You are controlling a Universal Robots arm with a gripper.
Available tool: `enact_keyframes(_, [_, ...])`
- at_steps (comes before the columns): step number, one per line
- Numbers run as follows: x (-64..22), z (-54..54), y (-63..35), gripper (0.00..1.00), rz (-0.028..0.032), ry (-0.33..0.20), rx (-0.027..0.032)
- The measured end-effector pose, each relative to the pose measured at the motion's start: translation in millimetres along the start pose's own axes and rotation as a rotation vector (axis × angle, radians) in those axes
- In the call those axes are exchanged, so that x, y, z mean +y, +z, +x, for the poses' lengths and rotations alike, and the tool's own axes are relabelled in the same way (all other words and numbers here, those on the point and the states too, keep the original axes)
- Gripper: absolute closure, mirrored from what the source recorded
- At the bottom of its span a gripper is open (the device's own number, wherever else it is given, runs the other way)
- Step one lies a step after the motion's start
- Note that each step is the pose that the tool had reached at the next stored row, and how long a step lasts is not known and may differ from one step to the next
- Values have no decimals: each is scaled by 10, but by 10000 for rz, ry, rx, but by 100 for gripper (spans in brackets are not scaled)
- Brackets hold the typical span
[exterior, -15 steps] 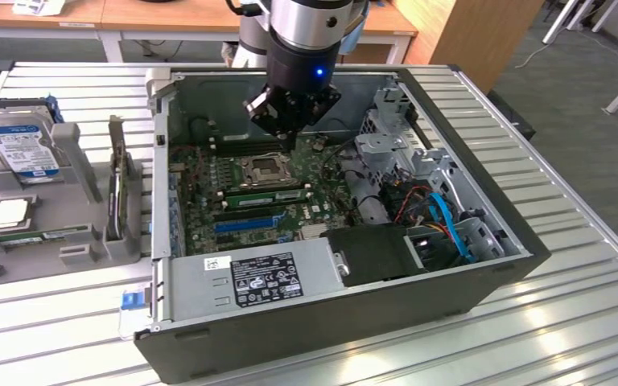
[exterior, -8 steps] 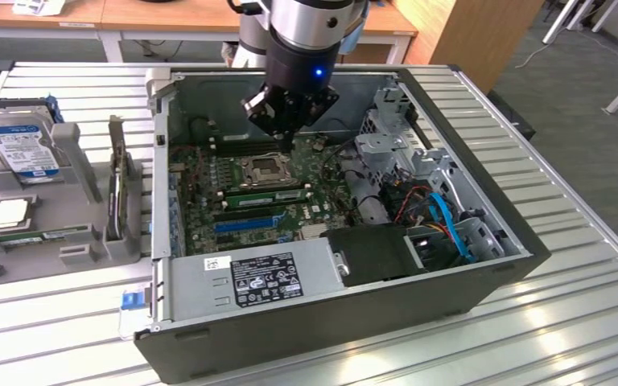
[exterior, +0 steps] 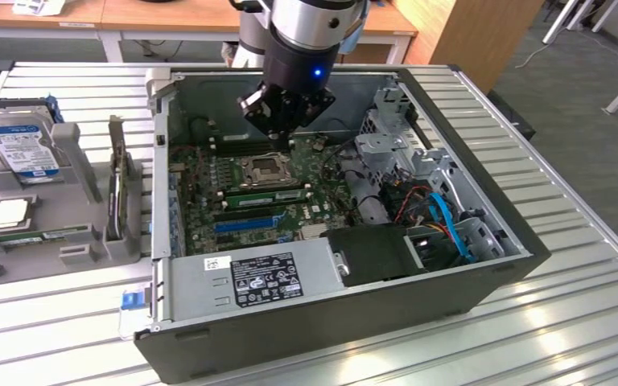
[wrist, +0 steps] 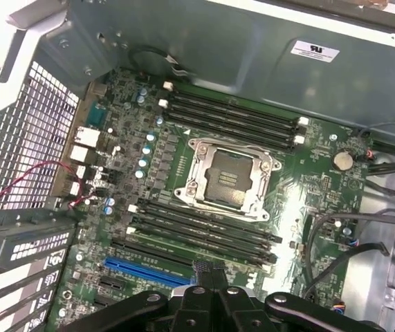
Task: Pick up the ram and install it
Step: 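Press down the ram until it locks into place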
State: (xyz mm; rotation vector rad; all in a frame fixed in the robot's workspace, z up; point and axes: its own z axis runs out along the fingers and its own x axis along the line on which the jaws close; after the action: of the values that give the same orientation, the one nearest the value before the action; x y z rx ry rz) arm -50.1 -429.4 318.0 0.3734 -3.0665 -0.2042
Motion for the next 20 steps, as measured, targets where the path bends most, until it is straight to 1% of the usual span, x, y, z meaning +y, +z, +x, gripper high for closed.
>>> enact_keyframes(2, [0, 1, 0, 90, -28, 15, 108])
enact_keyframes(3, [0, 1, 0, 90, -45, 25, 183])
enact_keyframes(4, [0, 1, -1, 90, -52, 29, 217])
enact_keyframes(5, [0, 1, -1, 90, -53, 32, 219])
enact_keyframes(7, [0, 1, 0, 90, -57, 107, 209])
enact_keyframes(12, [0, 1, 0, 90, -84, 745, 119])
enact_keyframes(14, [0, 0, 0, 90, -91, 919, 94])
enact_keyframes(19, [0, 1, 0, 90, -103, 1223, 49])
enact_keyframes(20, [0, 1, -1, 90, -101, 1275, 30])
